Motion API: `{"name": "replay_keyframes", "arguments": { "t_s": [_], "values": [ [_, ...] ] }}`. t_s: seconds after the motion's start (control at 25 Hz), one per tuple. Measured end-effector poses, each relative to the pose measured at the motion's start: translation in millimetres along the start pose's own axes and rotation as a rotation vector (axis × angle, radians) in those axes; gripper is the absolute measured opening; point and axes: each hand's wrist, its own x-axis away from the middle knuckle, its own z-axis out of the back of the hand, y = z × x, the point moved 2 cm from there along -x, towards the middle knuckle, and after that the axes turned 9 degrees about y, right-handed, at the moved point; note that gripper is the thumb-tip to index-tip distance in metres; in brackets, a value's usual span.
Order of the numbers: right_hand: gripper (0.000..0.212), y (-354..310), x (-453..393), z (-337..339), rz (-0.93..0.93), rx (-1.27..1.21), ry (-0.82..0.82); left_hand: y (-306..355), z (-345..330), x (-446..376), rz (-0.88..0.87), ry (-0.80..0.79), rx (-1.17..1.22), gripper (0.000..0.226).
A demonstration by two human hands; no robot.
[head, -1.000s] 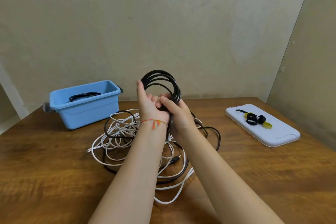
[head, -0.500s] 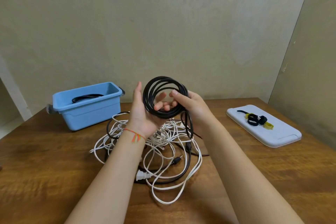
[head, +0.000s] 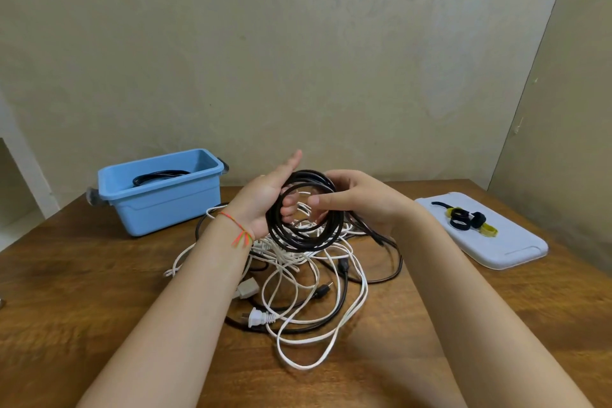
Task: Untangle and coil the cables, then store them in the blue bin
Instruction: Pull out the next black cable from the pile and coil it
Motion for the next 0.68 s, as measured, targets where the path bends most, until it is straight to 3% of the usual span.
{"name": "replay_keyframes", "arguments": {
  "t_s": [0.12, 0.28, 0.36, 0.44, 0.56, 0.68],
  "values": [
    [0.025, 4, 2, 5, -0.017, -0.064, 0.006, -4, 3, -2, -0.129, 0.137, 0.087, 0.063],
    [0.01, 3, 0, 5, 0.004, 0.117, 0.065, -3, 2, 3, -0.04, -0.214, -0.004, 0.066],
    [0.01, 0, 1, 5, 0.004, 0.309, 0.042, -3, 5, 6, -0.02, -0.36, -0.118, 0.045],
    [0.009, -2, 1, 3, 0.005, 0.443, 0.032, -3, 6, 9, -0.032, -0.408, -0.194, 0.018],
    [0.014, 1, -2, 5, 0.009, 0.402, 0.105, -6, 8, 4, -0.048, -0.36, -0.108, 0.008],
    [0.027, 6, -2, 12, -0.048, 0.372, 0.133, -10, 11, -1, -0.022, -0.18, 0.084, 0.039]
  ]
}}
